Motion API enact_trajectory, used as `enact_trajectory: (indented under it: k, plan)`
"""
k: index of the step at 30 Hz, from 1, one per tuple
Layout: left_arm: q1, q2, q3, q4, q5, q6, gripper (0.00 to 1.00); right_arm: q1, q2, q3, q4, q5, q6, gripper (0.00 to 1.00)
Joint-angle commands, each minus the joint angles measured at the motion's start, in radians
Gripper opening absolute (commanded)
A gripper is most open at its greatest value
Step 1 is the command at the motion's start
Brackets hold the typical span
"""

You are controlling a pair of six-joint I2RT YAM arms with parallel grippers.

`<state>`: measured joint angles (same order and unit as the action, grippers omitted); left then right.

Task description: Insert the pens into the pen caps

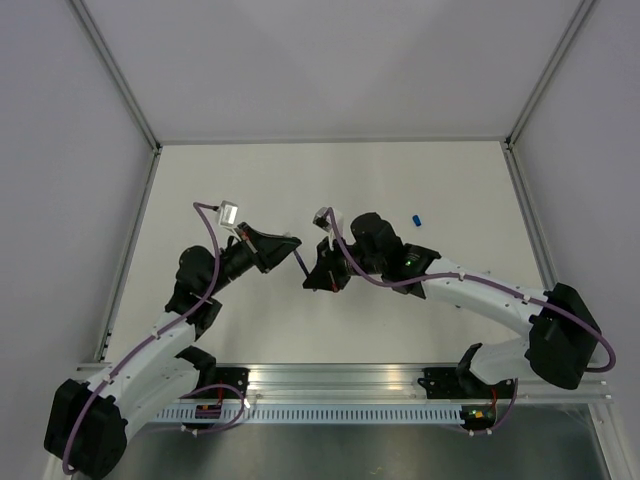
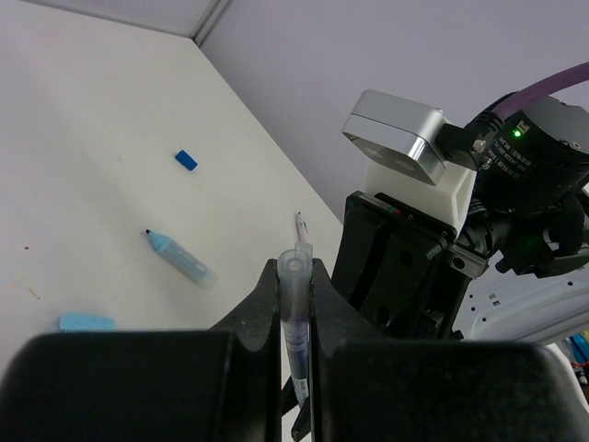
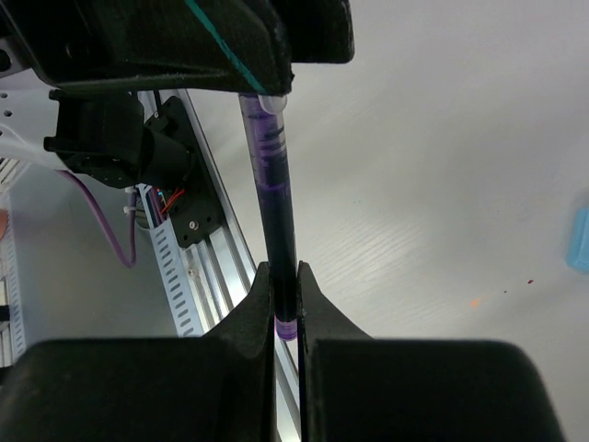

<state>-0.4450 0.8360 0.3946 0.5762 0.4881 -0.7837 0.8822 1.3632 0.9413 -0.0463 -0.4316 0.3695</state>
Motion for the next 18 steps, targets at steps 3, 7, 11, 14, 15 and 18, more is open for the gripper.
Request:
enact_trajectory:
  k: [3,7,11,14,15,18]
  plan:
    - [-0.066,0.009,-0.083,-0.032,0.216,-0.068,0.02,-0.106,0.004,0.191,0.298,0.056,0.016,0.00]
    - [-0.069,0.040,-0.099,0.046,0.240,-0.104,0.02,-0.108,0.033,0.234,0.310,-0.005,-0.015,0.00]
    - [-0.078,0.052,-0.105,0.054,0.234,-0.109,0.02,-0.108,0.050,0.240,0.338,-0.035,-0.070,0.00]
    - [-0.087,0.049,-0.114,0.048,0.228,-0.089,0.02,-0.117,0.051,0.248,0.335,-0.024,-0.104,0.00]
    - [-0.087,0.049,-0.118,0.048,0.227,-0.085,0.02,-0.124,0.054,0.252,0.339,-0.044,-0.103,0.00]
    - [-0.089,0.054,-0.135,0.063,0.245,-0.072,0.02,-0.202,0.059,0.248,0.404,-0.111,-0.060,0.00]
